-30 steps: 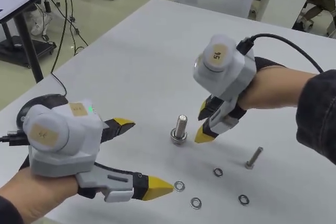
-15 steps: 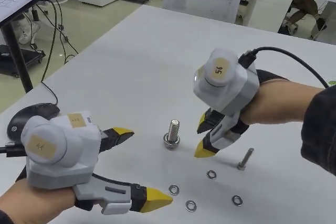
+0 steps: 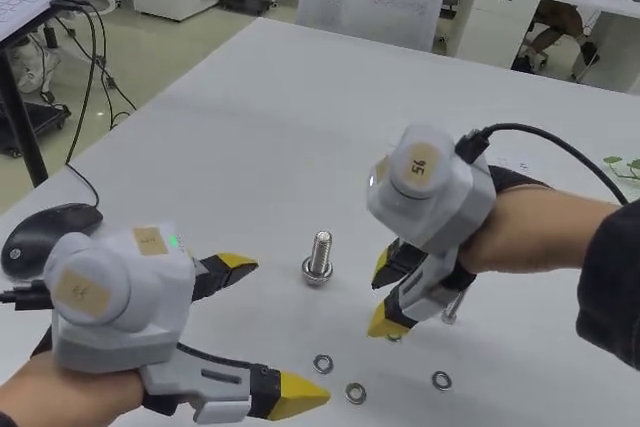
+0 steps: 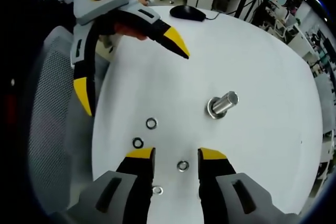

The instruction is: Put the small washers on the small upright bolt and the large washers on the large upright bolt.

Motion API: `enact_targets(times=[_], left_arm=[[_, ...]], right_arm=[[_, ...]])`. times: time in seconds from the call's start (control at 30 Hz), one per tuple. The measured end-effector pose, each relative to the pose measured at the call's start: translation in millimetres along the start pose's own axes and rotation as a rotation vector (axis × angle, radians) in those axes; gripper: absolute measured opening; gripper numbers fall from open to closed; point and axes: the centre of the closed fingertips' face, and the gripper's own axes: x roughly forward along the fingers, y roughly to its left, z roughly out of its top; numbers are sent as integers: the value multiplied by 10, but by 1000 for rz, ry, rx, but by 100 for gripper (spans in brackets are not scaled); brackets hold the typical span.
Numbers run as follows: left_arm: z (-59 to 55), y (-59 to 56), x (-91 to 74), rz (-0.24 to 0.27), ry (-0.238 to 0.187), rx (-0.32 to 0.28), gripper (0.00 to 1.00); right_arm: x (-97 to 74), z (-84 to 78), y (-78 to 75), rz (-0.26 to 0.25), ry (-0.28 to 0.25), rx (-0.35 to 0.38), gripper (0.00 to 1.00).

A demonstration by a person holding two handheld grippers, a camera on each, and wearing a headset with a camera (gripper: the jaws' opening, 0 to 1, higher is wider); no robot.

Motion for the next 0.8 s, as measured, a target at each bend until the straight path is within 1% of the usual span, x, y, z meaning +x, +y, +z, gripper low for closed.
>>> enact_targets(times=[0.13, 0.23, 0.5, 0.57, 0.8], left_arm=[[1, -24, -1, -7, 0, 6, 91], [-1, -37, -4, -9, 1, 10, 91], [-19, -72, -34, -10, 2, 14, 91], [-28, -79, -42, -9, 3, 14, 91], [-53, -106, -48, -12, 3, 8, 91]], right_arm=[[19, 43, 88, 14, -7, -3, 33], [56, 63, 139, 23, -1, -10, 33], [183, 172, 283, 52, 2, -37, 32], [223, 186, 316, 60, 10, -50, 32], [355, 199, 363, 79, 30, -74, 30]])
